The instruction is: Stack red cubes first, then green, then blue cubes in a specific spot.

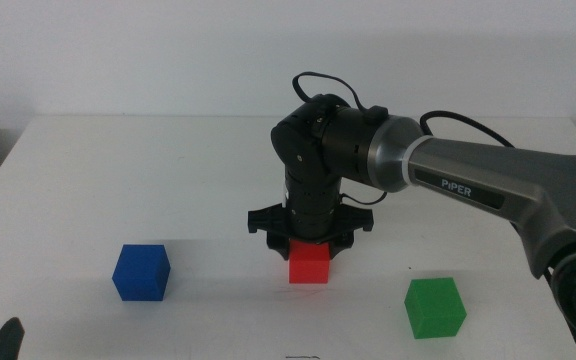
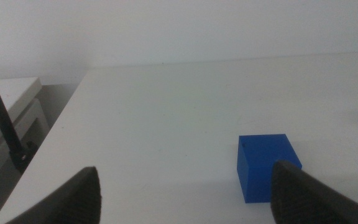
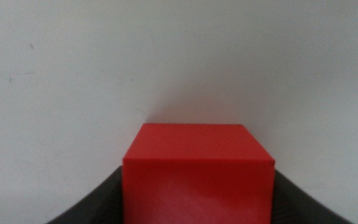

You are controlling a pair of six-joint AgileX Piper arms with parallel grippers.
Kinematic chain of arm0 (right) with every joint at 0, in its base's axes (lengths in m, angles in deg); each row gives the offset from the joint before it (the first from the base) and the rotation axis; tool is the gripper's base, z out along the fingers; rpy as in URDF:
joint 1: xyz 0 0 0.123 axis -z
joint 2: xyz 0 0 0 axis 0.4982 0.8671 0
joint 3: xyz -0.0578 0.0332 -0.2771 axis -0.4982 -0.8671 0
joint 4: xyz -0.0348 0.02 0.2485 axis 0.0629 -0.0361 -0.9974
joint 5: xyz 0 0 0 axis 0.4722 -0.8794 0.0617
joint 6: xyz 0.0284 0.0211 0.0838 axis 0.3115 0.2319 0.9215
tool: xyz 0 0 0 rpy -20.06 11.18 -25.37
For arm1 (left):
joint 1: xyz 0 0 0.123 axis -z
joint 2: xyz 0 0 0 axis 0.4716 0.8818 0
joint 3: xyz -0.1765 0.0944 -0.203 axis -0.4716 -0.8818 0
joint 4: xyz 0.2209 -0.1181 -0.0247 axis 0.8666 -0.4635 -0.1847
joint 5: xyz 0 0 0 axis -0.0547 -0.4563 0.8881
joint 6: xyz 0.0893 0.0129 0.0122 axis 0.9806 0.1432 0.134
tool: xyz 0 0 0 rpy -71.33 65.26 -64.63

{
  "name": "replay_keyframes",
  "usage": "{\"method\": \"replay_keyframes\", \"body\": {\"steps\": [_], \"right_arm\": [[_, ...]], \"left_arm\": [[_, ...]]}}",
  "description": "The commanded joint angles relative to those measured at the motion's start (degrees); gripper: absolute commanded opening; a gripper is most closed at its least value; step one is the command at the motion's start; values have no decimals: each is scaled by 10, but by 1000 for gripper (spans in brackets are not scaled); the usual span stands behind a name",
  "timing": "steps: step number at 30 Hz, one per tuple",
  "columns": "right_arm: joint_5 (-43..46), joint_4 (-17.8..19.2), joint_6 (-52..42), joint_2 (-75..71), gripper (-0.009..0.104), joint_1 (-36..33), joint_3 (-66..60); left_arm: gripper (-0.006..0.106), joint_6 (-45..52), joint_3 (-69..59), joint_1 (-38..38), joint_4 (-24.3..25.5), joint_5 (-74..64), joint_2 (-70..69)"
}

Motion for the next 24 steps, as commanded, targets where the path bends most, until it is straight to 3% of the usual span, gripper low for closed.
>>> {"method": "replay_keyframes", "body": {"steps": [1,4,9,13,18,24], "right_arm": [[9,5,3,-26,58,-2,12],[12,5,-10,-34,74,-4,12],[1,14,-48,-102,87,-4,9],[4,10,-64,-190,87,25,-68],[84,2,-65,-315,87,46,-245],[76,4,-78,-355,86,84,-341]], "left_arm": [[94,-4,2,0,-6,44,-12],[94,-4,2,0,-6,44,-12],[94,-4,2,0,-6,44,-12],[94,-4,2,0,-6,44,-12],[94,-4,2,0,-6,44,-12],[94,-4,2,0,-6,44,-12]]}}
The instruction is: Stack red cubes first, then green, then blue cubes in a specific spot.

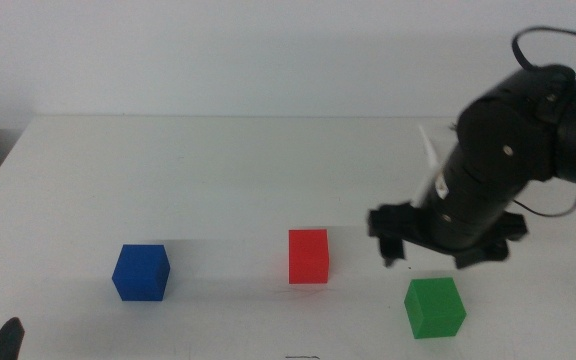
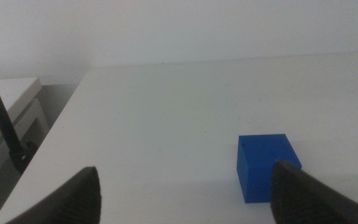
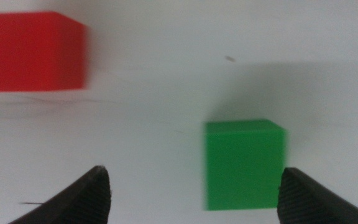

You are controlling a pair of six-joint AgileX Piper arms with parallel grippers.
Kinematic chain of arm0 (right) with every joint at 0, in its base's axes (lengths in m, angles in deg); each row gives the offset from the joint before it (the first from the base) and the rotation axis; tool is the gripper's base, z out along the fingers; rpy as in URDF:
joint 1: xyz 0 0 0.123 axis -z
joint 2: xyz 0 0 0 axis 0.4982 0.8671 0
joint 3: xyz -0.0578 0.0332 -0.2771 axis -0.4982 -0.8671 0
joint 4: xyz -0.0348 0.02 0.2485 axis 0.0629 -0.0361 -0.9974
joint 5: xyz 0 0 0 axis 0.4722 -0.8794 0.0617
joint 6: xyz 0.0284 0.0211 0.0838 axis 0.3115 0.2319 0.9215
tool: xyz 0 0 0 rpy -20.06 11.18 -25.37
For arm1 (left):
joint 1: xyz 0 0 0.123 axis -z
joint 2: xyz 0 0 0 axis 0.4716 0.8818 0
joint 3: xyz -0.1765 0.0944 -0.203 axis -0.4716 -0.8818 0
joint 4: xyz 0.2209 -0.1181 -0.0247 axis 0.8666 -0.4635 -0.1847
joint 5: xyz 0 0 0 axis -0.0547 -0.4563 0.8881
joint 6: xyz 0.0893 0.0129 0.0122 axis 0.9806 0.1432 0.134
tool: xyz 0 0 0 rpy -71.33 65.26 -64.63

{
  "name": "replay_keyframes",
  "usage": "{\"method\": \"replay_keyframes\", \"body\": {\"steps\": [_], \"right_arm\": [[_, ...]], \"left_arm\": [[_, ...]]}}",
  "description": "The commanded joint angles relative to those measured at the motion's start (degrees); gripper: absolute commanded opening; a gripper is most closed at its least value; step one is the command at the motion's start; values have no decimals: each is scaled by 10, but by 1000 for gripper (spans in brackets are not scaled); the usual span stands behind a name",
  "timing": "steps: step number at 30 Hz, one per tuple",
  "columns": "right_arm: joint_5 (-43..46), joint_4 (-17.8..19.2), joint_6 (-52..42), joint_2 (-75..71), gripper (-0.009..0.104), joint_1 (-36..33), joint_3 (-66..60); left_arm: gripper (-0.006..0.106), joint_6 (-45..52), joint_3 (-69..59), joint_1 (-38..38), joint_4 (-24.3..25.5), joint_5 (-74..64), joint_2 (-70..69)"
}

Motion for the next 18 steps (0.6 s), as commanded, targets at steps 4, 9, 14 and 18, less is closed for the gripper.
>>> {"method": "replay_keyframes", "body": {"steps": [4,9,14,18], "right_arm": [[12,14,-30,-17,85,29,-27],[26,15,-56,-8,83,30,-42],[38,17,-59,17,82,41,-48],[50,13,-69,33,82,41,-48]], "left_arm": [[94,-4,2,0,-6,44,-12],[94,-4,2,0,-6,44,-12],[94,-4,2,0,-6,44,-12],[94,-4,2,0,-6,44,-12]]}}
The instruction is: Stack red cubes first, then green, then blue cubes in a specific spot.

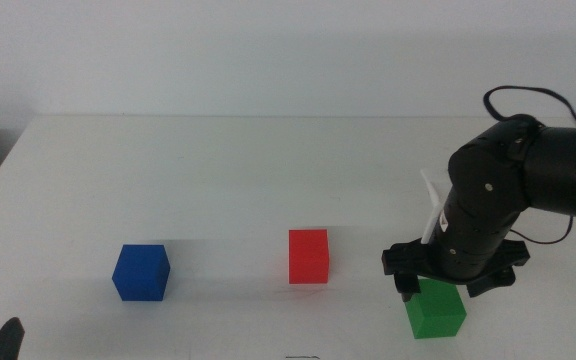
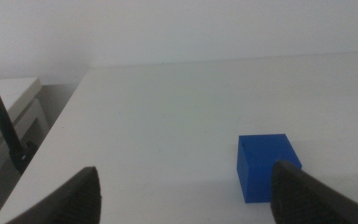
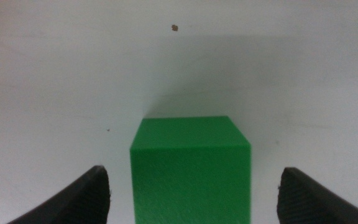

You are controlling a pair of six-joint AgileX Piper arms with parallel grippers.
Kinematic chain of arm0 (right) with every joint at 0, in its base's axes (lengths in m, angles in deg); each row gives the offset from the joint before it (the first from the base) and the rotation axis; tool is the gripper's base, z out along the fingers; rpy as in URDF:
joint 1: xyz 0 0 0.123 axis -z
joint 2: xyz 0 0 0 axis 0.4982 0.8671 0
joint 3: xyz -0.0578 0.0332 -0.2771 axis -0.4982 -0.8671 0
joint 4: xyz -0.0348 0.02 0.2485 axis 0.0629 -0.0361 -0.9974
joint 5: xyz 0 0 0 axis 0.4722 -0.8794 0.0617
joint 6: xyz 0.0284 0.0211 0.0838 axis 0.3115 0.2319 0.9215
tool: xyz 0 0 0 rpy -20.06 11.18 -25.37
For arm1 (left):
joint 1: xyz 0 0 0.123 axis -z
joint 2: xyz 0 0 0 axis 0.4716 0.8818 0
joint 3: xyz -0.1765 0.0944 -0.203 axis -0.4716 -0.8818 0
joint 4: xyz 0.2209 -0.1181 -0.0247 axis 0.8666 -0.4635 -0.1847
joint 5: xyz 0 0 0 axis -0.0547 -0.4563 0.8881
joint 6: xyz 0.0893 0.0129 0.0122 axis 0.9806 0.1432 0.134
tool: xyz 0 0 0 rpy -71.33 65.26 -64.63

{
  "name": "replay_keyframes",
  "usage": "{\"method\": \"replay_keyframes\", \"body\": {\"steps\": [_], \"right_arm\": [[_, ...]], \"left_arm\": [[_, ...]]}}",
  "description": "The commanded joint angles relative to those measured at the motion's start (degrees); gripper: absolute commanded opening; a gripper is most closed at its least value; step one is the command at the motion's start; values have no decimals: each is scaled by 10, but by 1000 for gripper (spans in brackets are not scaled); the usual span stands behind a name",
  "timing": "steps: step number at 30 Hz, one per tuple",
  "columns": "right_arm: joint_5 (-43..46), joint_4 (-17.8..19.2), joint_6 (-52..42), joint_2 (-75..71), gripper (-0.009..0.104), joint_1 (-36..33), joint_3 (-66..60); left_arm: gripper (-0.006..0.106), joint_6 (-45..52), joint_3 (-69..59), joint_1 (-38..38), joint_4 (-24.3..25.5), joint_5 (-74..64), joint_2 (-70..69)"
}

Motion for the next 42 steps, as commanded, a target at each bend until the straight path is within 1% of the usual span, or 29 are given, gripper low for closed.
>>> {"method": "replay_keyframes", "body": {"steps": [1,5,8,11,15,16,19,20,22,24,28,31,34,39,42], "right_arm": [[13,7,-10,-15,82,5,11],[16,6,-12,4,78,5,11],[15,5,-12,18,67,5,11],[14,4,-13,28,47,5,11],[-17,6,-16,14,4,3,19],[-29,10,-15,2,-2,0,27],[-75,19,4,-33,-1,-18,71],[-90,27,14,-39,-1,-27,92],[-133,45,39,-40,-1,-50,155],[-165,54,51,-19,-1,-67,221],[-234,45,61,53,-1,-84,340],[-230,12,61,104,-1,-100,410],[-230,-4,61,146,-1,-107,463],[-230,-2,61,175,-1,-116,480],[-230,7,64,182,-1,-118,480]], "left_arm": [[94,-4,2,0,-6,44,-12],[94,-4,2,0,-6,44,-12],[94,-4,2,0,-6,44,-12],[94,-4,2,0,-6,44,-12],[94,-4,2,0,-6,44,-12],[94,-4,2,0,-6,44,-12],[94,-4,2,0,-6,44,-12],[94,-4,2,0,-6,44,-12],[94,-4,2,0,-6,44,-12],[94,-4,2,0,-6,44,-12],[94,-4,2,0,-6,44,-12],[94,-4,2,0,-6,44,-12],[94,-4,2,0,-6,44,-12],[94,-4,2,0,-6,44,-12],[94,-4,2,0,-6,44,-12]]}}
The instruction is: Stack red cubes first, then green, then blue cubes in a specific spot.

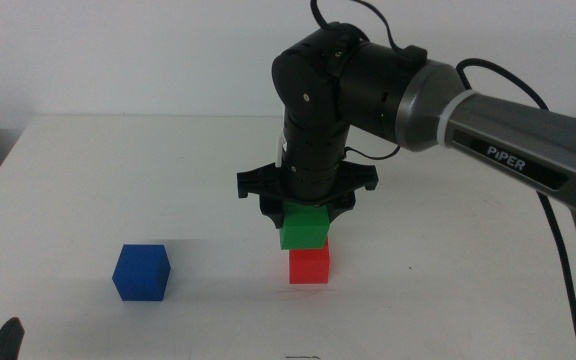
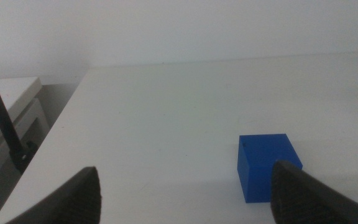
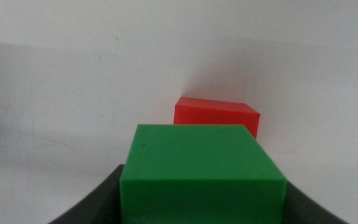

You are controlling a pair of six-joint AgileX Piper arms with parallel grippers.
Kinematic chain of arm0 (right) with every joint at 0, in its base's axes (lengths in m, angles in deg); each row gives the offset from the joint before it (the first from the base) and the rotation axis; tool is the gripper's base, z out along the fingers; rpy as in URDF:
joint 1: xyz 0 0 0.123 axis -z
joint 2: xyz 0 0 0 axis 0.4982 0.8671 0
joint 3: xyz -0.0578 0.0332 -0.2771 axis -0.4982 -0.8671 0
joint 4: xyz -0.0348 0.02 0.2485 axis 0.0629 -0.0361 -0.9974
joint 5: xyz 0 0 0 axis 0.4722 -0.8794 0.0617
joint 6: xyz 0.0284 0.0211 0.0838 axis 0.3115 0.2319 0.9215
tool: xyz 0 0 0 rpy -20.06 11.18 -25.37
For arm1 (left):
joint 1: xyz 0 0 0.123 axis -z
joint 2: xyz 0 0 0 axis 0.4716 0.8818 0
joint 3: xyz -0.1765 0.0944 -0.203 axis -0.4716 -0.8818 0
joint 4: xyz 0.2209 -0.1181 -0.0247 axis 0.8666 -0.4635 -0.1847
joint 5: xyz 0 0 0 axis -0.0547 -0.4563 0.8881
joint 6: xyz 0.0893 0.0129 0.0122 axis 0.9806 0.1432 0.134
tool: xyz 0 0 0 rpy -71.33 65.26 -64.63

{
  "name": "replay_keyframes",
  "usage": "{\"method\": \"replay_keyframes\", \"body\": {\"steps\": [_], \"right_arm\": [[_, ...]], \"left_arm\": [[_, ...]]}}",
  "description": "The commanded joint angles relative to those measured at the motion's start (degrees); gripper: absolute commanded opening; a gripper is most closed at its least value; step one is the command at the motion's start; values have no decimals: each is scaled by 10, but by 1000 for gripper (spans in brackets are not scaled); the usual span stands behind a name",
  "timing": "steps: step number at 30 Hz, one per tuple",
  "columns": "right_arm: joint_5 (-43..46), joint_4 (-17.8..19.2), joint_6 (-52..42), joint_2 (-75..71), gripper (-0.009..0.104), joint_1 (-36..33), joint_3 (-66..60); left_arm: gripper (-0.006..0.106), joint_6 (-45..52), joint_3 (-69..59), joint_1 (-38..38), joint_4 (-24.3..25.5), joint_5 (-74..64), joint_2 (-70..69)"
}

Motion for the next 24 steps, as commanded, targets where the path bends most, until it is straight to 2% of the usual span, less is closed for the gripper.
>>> {"method": "replay_keyframes", "body": {"steps": [1,5,24], "right_arm": [[-43,24,4,-32,-1,-2,20],[-43,44,12,-25,-1,-2,20],[-43,49,18,7,-1,1,20]], "left_arm": [[94,-4,2,0,-6,44,-12],[94,-4,2,0,-6,44,-12],[94,-4,2,0,-6,44,-12]]}}
